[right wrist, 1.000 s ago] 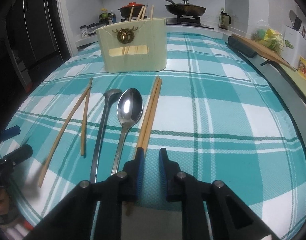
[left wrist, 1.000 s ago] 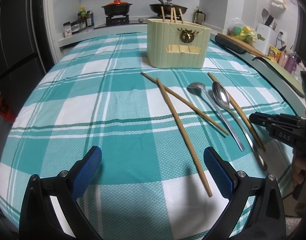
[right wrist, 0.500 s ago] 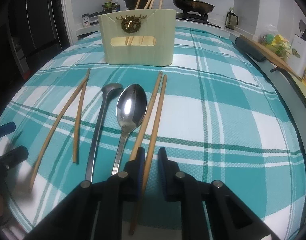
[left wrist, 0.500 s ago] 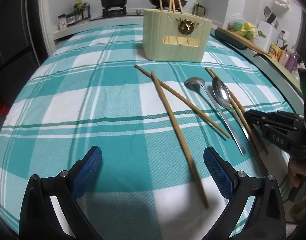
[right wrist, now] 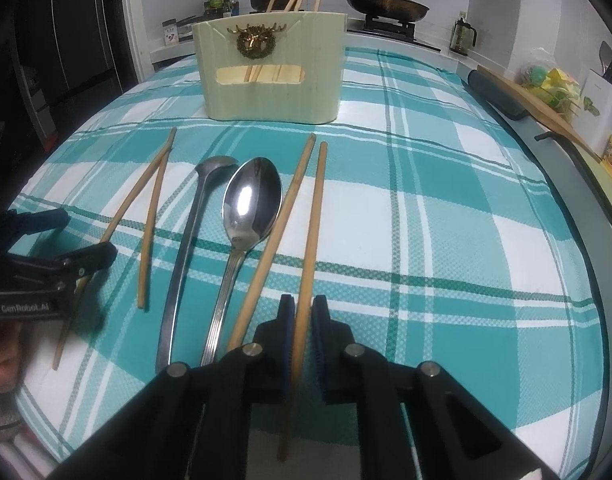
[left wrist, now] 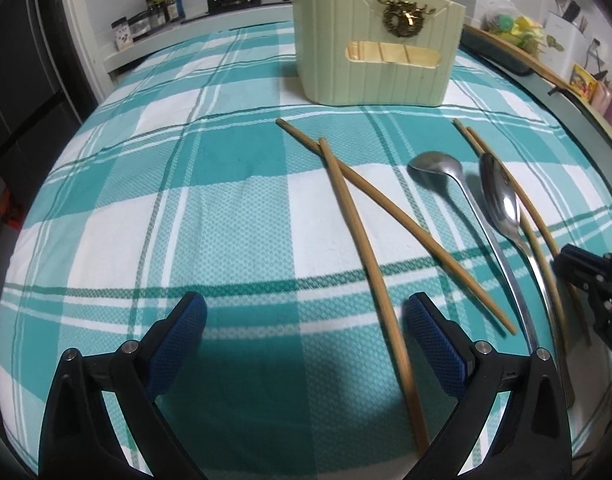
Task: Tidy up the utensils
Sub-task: 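Lower the right gripper toward a chopstick while the left gripper approaches another, then close the right gripper on a wooden chopstick while the left gripper grasps another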
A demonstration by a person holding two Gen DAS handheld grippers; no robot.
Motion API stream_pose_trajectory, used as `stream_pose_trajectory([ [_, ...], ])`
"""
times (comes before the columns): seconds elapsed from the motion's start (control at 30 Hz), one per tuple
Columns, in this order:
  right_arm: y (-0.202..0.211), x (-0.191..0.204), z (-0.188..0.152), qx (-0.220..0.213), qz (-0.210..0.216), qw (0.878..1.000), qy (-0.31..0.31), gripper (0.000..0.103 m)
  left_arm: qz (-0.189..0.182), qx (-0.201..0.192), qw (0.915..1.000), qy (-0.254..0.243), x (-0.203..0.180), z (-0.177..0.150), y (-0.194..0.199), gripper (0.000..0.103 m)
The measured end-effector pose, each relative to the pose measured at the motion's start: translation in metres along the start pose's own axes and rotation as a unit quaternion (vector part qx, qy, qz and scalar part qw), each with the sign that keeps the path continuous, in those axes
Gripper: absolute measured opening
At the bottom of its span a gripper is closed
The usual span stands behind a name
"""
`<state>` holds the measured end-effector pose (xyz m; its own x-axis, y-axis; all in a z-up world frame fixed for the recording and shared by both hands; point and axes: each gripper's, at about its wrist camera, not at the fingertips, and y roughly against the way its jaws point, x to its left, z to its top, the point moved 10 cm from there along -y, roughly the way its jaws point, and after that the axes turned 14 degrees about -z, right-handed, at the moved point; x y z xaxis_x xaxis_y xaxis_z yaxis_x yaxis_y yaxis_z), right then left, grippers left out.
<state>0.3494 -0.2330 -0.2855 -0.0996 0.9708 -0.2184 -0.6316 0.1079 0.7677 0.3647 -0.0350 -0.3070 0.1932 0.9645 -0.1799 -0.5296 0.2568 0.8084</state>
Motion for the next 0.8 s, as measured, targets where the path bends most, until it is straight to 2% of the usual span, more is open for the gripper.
stream_pose_trajectory([
  [0.1, -0.004, 0.001, 0.005, 0.002, 0.000, 1.000, 0.011, 0.014, -0.009, 0.007, 0.9999, 0.008, 0.006, 0.007, -0.007, 0.101],
  [0.57, -0.043, -0.002, 0.050, 0.032, 0.038, 0.999, 0.009, 0.015, -0.019, 0.030, 0.9992, 0.017, 0.034, 0.043, -0.028, 0.099],
  [0.67, -0.050, -0.002, 0.059, 0.039, 0.046, 0.998, 0.011, 0.015, -0.017, 0.027, 0.9994, 0.012, 0.031, 0.045, -0.027, 0.090],
  [0.8, -0.062, 0.002, 0.075, 0.035, 0.044, 0.998, 0.023, 0.015, -0.025, 0.027, 0.9993, 0.009, 0.026, 0.049, -0.026, 0.072],
])
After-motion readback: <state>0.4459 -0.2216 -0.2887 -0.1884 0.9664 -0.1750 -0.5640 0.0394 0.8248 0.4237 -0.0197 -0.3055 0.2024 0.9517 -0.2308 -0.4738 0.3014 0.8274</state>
